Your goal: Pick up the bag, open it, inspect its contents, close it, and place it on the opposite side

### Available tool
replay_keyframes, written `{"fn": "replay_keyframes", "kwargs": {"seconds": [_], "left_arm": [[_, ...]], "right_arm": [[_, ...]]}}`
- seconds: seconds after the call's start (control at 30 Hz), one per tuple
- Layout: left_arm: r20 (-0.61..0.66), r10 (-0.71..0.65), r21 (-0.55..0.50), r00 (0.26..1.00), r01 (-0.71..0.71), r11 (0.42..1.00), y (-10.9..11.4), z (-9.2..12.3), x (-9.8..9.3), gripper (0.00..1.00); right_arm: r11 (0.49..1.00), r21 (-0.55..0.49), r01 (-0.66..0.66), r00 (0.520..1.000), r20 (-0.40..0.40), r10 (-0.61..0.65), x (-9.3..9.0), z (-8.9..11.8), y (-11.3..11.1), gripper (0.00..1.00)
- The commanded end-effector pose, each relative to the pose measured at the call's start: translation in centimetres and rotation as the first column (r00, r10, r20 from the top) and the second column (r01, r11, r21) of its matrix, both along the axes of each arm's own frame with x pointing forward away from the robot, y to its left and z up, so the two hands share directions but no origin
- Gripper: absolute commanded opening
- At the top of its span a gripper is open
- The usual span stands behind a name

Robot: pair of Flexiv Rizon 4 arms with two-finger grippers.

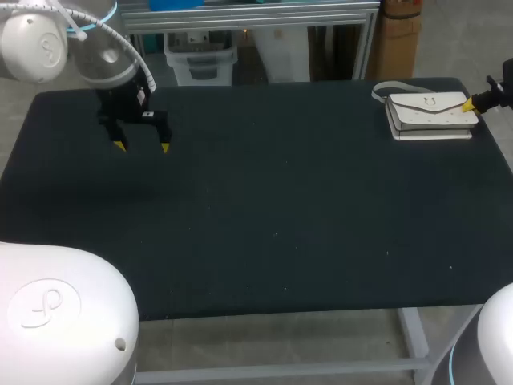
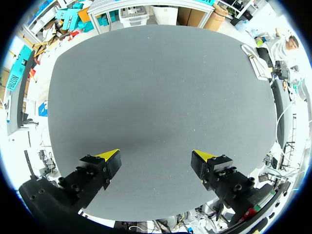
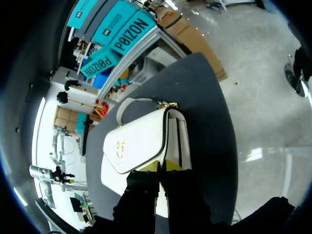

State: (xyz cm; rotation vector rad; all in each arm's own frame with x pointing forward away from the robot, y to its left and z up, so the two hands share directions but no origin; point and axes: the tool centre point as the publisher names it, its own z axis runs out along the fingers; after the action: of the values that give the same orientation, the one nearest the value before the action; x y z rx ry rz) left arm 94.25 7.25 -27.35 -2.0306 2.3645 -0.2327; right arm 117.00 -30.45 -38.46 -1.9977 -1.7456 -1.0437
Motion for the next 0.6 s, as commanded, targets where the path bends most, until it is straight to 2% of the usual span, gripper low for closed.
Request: {"fn": "replay_keyframes", "kwargs": {"seconds": [0.03, 0.07, 0.1, 0.13, 0.33, 0.6], "left_arm": [[0.002, 0.002, 0.001, 1.000, -0.002, 1.000, 0.1, 0.0, -0.2, 1.00], [0.001, 0.002, 0.001, 1.000, -0.002, 1.000, 0.1, 0.0, -0.3, 1.00], [0.001, 0.003, 0.001, 1.000, -0.003, 1.000, 0.1, 0.0, -0.3, 1.00], [0.001, 0.003, 0.001, 1.000, -0.003, 1.000, 0.2, 0.0, -0.3, 1.00], [0.005, 0.006, 0.000, 1.000, -0.006, 1.000, 0.4, 0.1, -0.5, 1.00], [0.006, -0.002, -0.008, 1.000, 0.002, 1.000, 0.2, 0.0, -0.6, 1.00]], "right_arm": [[0.996, 0.015, -0.093, 0.991, -0.098, 0.094, 1.4, -0.7, -0.2, 0.00], [0.995, 0.013, -0.094, 0.990, -0.102, 0.095, 1.4, -0.7, -0.2, 0.00], [0.995, 0.014, -0.094, 0.990, -0.103, 0.095, 1.3, -0.7, -0.1, 0.39], [0.996, 0.015, -0.093, 0.990, -0.105, 0.094, 1.2, -0.5, -0.1, 1.00], [0.997, -0.012, -0.082, 0.991, -0.103, 0.081, -0.1, 1.1, -0.4, 1.00], [0.993, -0.040, -0.115, 0.990, -0.090, 0.111, -2.8, 4.6, -0.5, 1.00]]}}
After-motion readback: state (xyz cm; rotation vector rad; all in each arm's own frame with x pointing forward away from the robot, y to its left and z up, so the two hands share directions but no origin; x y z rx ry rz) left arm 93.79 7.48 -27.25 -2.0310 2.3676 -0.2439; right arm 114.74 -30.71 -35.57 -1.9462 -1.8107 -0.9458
